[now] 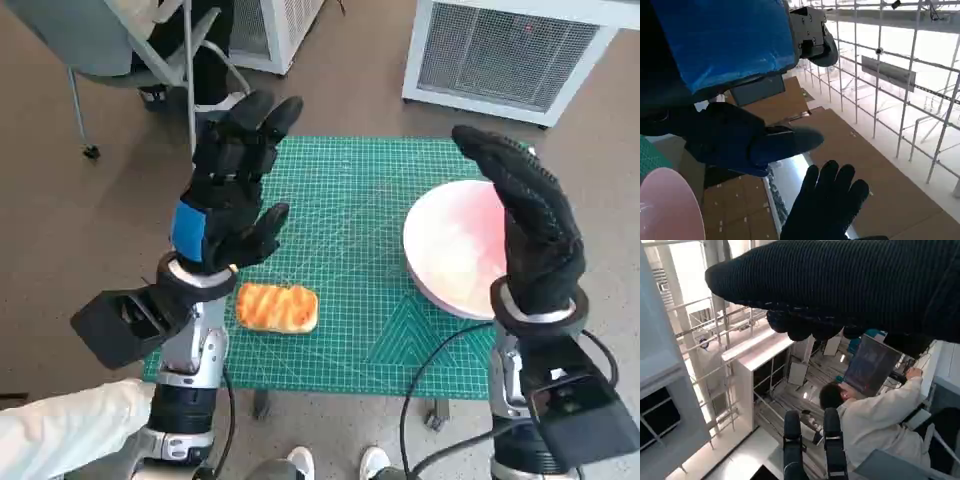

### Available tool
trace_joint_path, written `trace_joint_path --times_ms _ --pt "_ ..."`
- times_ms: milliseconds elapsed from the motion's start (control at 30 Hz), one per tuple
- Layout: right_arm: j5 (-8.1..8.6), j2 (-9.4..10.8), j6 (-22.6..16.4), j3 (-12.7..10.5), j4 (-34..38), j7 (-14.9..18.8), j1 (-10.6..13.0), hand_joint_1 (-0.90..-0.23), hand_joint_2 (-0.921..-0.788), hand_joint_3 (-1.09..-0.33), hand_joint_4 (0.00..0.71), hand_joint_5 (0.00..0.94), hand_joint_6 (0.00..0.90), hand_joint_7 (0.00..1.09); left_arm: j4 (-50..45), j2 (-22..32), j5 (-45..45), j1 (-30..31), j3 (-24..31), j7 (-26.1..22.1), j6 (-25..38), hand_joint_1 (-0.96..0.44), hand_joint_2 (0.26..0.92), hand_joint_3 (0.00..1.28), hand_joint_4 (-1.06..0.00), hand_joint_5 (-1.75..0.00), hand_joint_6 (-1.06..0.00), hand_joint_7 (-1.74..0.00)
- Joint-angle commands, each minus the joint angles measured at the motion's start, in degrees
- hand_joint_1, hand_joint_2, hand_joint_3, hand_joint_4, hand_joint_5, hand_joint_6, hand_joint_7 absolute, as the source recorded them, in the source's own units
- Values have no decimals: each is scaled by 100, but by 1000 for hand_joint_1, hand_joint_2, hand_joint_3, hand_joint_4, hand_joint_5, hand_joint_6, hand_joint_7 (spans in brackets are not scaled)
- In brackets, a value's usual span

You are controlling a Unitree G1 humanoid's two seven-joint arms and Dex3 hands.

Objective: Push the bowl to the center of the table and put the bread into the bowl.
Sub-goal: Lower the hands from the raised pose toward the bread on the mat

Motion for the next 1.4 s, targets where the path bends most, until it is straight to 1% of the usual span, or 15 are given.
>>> trace_joint_path --times_ms 33,333,533,733,800,867,933,967,1000,1067,1133,1167,1233,1333,1400 --pt "25 -9 74 -2 15 27 97 -544 -921 -759 285 0 -1 722 -36 15 34 -71 -24 -16 3 -460 921 499 1 -427 1 -606" --pt "20 -11 68 -12 -23 18 130 -544 -921 -755 285 0 -1 722 -42 18 86 -69 -40 3 -18 -459 921 499 1 -426 1 -606" --pt "68 -41 67 -49 -29 31 138 -542 -921 -753 286 1 -1 722 -24 15 88 -71 -41 -8 -33 -460 921 499 1 -426 1 -605" --pt "167 -109 49 -127 -38 76 179 -544 -921 -748 292 4 1 719 -58 9 49 -58 -44 -19 17 -459 921 502 1 -422 1 -602" --pt "227 -157 24 -176 -10 107 198 -548 -921 -744 294 4 3 718 -79 6 41 -49 -46 -17 27 -460 921 504 1 -420 1 -602" --pt "327 -236 -21 -261 81 162 202 -552 -921 -739 295 5 6 715 -100 1 43 -37 -49 -11 25 -460 921 505 1 -419 1 -603" --pt "524 -390 -133 -437 304 272 204 -558 -921 -729 299 6 24 687 -110 2 39 -26 -45 -8 19 -460 921 506 1 -419 1 -605" --pt "633 -481 -215 -561 480 327 195 -559 -921 -726 300 6 30 679 -114 4 33 -21 -40 -7 20 -460 921 506 1 -419 1 -605" --pt "711 -544 -277 -644 605 369 186 -562 -921 -721 302 5 47 650 -118 3 30 -17 -38 -4 20 -460 921 506 1 -419 1 -606" --pt "783 -646 -402 -849 889 359 160 -566 -921 -718 302 4 66 617 -114 3 27 -11 -28 -1 5 -457 921 505 1 -422 1 -610" --pt "670 -691 -486 -1095 1111 139 161 -567 -921 -723 303 3 69 604 -96 11 34 -4 -6 12 -17 -454 921 504 1 -429 1 -614" --pt "572 -696 -516 -1233 1217 -24 166 -567 -921 -725 303 3 70 601 -88 17 40 0 8 23 -22 -453 921 503 1 -431 1 -615" --pt "423 -714 -568 -1438 1408 -260 163 -565 -921 -741 300 1 61 594 -78 22 48 6 27 42 -28 -453 921 501 1 -444 1 -622" --pt "224 -799 -666 -1696 1800 -573 123 -564 -921 -760 289 0 30 625 -73 24 57 14 41 62 -38 -458 921 499 1 -458 1 -629" --pt "128 -891 -751 -1846 2179 -762 56 -565 -921 -767 285 0 17 632 -77 26 80 17 44 89 -40 -460 921 497 1 -463 1 -632"
